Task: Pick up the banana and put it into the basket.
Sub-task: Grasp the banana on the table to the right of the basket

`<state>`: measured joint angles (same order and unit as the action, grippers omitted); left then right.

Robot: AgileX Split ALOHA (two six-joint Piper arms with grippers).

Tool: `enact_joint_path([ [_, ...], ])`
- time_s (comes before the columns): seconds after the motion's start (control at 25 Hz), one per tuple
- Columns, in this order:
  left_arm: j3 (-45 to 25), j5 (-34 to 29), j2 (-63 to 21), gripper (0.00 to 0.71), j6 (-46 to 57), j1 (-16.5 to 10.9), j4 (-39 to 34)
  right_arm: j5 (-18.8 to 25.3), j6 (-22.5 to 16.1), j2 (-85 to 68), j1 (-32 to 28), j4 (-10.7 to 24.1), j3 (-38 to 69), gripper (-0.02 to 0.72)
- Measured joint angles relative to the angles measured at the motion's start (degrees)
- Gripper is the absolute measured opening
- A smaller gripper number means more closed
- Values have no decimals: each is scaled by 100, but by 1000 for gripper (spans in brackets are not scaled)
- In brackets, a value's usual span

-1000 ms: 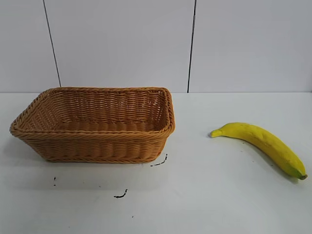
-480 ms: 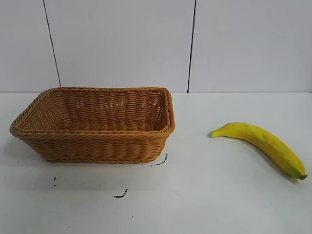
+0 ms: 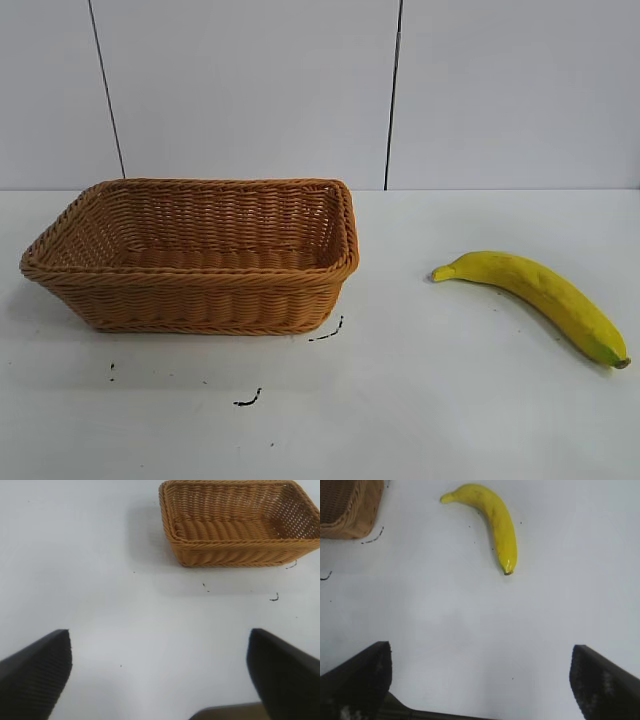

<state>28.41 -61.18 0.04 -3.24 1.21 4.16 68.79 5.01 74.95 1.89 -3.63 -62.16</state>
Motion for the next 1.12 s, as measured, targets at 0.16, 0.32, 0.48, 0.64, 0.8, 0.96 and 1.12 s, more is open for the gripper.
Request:
enact_joint_path([
  [0.16,0,0,0,690,0,0,0,-94,693,1129,0,0,-660,667],
  [0.32,0,0,0,690,0,0,0,-589,936,2057,0,21,-1165,667],
  [0.48,0,0,0,690,0,0,0,-1072,1065,2819,0,55,-1334,667],
  [0.64,0,0,0,690,0,0,-5,-1650,1208,3435,0,158,-1345,666],
  [0.8,0,0,0,690,0,0,-5,-2243,1340,3910,0,235,-1352,666],
  [0.96,0,0,0,690,0,0,-5,-2727,1346,4212,0,277,-1352,666],
  [1.12,0,0,0,690,0,0,-5,-3213,1346,4425,0,277,-1352,666],
])
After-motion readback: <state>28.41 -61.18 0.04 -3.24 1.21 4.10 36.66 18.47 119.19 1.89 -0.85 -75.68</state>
